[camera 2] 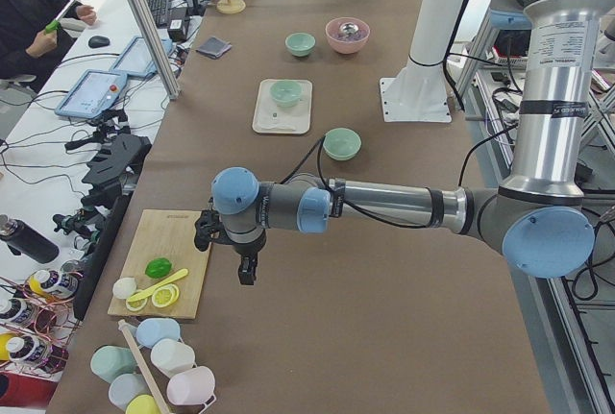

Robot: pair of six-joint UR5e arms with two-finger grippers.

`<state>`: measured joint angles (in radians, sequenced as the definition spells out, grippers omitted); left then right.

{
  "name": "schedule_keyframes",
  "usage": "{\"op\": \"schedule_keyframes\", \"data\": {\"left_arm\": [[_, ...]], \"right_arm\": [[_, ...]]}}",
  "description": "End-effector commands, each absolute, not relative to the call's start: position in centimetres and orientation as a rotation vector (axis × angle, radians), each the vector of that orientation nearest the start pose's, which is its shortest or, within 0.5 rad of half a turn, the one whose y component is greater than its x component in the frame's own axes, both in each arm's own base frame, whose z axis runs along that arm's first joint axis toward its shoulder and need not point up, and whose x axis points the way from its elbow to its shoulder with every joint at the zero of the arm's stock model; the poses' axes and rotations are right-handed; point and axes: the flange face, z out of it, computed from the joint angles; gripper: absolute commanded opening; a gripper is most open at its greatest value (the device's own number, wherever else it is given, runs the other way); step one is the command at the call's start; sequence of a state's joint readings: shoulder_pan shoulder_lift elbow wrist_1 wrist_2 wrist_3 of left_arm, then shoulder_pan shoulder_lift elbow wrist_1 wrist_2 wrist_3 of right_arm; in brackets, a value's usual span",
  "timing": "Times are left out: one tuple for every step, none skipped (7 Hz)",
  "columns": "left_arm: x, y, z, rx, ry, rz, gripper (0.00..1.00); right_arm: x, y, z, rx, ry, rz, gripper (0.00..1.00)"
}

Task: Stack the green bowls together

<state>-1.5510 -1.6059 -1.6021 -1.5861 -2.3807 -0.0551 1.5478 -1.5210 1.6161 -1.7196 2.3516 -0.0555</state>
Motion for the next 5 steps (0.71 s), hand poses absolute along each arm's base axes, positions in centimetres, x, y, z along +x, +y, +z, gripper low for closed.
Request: {"op": "schedule_keyframes", "data": {"left_arm": [[-5.33, -51.10, 62.03, 0.051, 0.812, -0.003, 0.98], [-5.33, -51.15, 62.04, 0.049, 0.812, -0.006, 0.98], [-5.33, -51.15, 62.04, 0.049, 0.812, -0.006, 0.98], [-5.33, -51.15, 62.12, 0.048, 0.812, -0.005, 0.98], [-5.33, -51.15, 62.25, 0.047, 0.812, -0.005, 0.98]], "right_arm": [[5.15, -50.83, 62.65, -0.040, -0.781, -0.053, 1.00], [5.15, -50.83, 62.65, -0.040, -0.781, -0.053, 1.00], [5.15, -50.83, 62.65, -0.040, -0.781, -0.053, 1.00], [5.15, -50.84, 62.58, -0.038, -0.781, -0.053, 1.00], [5.14, -50.84, 62.49, -0.037, -0.783, -0.054, 1.00]]}}
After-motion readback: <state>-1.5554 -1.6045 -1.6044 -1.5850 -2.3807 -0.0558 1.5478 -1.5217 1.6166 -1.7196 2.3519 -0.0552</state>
